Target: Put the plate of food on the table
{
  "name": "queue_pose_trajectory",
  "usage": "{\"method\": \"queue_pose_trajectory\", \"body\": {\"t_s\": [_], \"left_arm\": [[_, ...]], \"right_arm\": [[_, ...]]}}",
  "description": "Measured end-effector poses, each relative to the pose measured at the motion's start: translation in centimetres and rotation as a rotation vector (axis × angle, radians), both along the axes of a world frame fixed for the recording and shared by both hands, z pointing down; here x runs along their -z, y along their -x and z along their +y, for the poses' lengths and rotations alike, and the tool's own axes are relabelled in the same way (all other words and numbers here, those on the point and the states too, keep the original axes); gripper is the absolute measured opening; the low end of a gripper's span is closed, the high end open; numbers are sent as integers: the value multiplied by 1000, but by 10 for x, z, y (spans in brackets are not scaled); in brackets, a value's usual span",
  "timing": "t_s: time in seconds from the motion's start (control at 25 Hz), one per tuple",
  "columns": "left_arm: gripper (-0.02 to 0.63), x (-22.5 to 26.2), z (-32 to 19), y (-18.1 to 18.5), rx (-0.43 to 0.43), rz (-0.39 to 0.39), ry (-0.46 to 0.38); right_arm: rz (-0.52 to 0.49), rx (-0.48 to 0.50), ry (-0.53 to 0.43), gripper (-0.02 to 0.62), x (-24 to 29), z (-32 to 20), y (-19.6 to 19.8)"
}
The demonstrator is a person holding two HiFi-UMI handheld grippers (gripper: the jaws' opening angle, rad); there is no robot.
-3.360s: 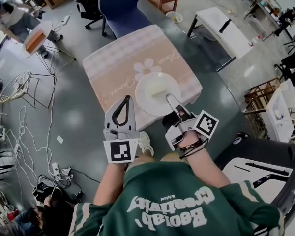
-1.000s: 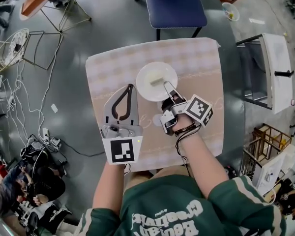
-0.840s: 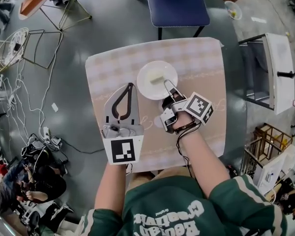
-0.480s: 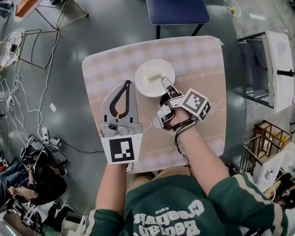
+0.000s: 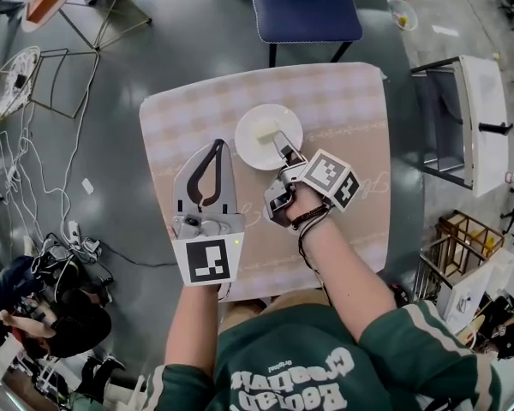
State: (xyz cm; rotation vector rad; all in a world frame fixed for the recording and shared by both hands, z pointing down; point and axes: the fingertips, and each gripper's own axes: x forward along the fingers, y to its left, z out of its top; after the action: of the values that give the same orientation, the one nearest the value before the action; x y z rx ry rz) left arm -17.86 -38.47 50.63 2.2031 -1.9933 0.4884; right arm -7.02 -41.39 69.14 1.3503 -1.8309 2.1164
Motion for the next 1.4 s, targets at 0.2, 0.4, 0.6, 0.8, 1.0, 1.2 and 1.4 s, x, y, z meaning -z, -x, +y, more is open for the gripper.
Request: {"method": "queue_pose_trajectory", "body": {"t_s": [0.2,0.4,0.6,0.8,1.0,1.2,1.4], "left_arm": [[9,-1,2,-6,-15,7,0],[9,5,5,-9,-14,20,-13],[9,8,12,-16,-16,56,-26],[9,16,24,-23,-9,75,-35],[9,20,34,-29,-10,79,-43],[9,18,41,-34,-12,83,-38],[9,14,42,-35,-4,80,-27]], "right_arm": [[132,53,0,205,-8,11,-17],[181,55,11,221,-11,26,-40],[173,77,-36,219,0,31,-49],[169,116,-93,219,18,41,-51],[202,168,-146,219,25,54,-57],[196,168,-143,219,23,62,-63],[238,250,-237,218,27,55,-60]]}}
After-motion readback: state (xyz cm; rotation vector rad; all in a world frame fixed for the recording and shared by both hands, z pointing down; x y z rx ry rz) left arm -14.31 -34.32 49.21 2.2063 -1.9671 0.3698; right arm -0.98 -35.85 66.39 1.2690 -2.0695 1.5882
